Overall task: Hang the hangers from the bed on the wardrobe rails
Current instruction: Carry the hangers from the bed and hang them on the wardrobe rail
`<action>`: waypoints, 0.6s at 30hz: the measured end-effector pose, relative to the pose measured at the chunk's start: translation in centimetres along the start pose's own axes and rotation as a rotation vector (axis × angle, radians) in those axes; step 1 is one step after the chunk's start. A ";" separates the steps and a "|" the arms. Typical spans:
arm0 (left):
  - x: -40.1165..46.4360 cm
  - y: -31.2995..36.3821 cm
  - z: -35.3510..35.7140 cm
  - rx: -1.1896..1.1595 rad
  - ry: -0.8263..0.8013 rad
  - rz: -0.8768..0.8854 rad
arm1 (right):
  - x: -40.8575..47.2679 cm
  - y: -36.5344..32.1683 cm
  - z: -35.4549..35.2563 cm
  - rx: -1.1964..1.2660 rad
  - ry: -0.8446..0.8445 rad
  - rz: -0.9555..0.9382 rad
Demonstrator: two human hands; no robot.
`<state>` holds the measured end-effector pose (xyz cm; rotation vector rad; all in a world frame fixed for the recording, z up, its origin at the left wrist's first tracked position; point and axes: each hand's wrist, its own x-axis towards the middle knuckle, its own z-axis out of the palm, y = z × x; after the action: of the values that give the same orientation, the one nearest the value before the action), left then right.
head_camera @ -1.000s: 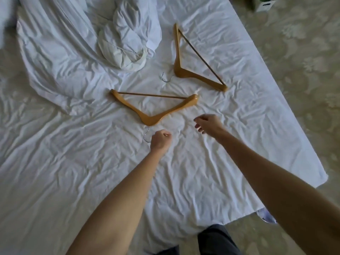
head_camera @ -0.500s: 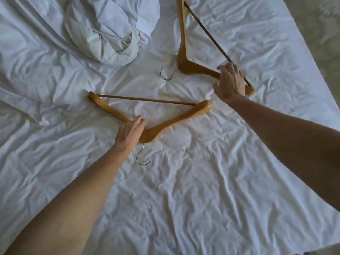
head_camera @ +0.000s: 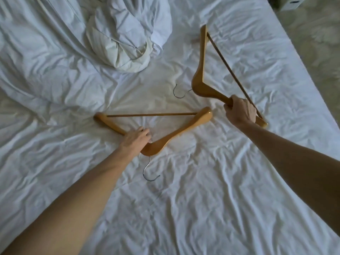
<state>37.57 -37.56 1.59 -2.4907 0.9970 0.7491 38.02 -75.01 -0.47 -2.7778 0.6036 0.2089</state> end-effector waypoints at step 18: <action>-25.9 13.5 -8.0 -1.782 0.253 -0.808 | -27.6 -4.8 -17.4 0.635 -0.160 0.267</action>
<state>14.81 -37.18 21.61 -3.7705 -1.4080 1.2616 16.55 -65.63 22.79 -2.0497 0.8277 0.2413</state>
